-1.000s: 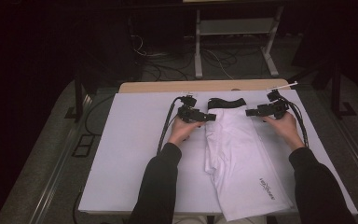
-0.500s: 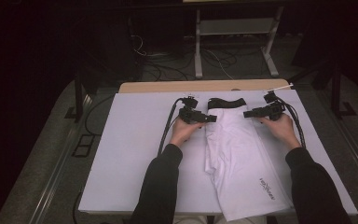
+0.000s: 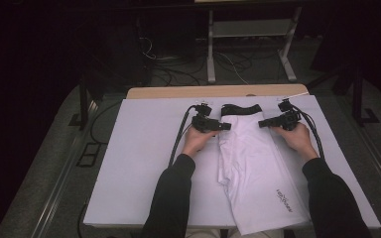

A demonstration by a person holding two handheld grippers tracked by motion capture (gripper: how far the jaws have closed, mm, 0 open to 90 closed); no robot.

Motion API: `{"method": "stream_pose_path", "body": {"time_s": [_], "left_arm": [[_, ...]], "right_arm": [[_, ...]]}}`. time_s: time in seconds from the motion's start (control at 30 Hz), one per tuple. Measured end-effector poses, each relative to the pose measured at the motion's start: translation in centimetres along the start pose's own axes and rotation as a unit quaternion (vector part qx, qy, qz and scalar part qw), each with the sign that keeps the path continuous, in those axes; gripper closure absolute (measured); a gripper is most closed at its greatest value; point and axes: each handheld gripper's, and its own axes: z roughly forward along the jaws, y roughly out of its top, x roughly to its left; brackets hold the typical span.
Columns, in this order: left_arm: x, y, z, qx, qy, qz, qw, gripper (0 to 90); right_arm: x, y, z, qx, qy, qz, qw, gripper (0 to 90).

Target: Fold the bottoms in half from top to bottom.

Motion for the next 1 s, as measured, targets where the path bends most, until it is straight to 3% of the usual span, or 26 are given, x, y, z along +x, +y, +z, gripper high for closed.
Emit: {"method": "stream_pose_path", "body": {"time_s": [0.13, 0.23, 0.3, 0.4, 0.47, 0.6, 1.0], "left_arm": [[-0.1, 0.0, 0.3, 0.006, -0.002, -0.001, 1.0, 42.8], [-0.3, 0.1, 0.5, 0.01, 0.009, 0.001, 0.9999, 56.3], [-0.3, 0.1, 0.6, 0.004, 0.012, -0.01, 0.9999, 67.6], [-0.4, 0.0, 0.9, 0.003, 0.013, -0.017, 0.9998, 79.3], [-0.5, 0.0, 0.9, 0.004, 0.017, -0.017, 0.9997, 86.5], [-0.5, 0.2, 0.7, -0.001, 0.021, -0.024, 0.9995, 87.0], [-1.9, 0.6, -0.5, -0.012, 0.009, -0.021, 0.9997, 87.2]], "right_arm": [[0.1, 0.0, 0.1, -0.003, -0.017, 0.009, 0.9998, 69.2], [0.3, 0.0, 0.2, -0.001, -0.033, 0.009, 0.9994, 79.6], [0.5, -0.1, 0.3, 0.0, -0.041, 0.008, 0.9991, 85.3], [0.8, 0.0, 0.3, 0.0, -0.049, 0.012, 0.9987, 87.4], [0.7, -0.1, 0.0, -0.012, -0.04, 0.02, 0.9989, 87.8], [0.8, -0.3, -1.0, -0.037, -0.015, 0.03, 0.9988, 87.9], [1.5, -0.6, -3.0, -0.053, -0.019, 0.001, 0.9984, 87.9]]}}
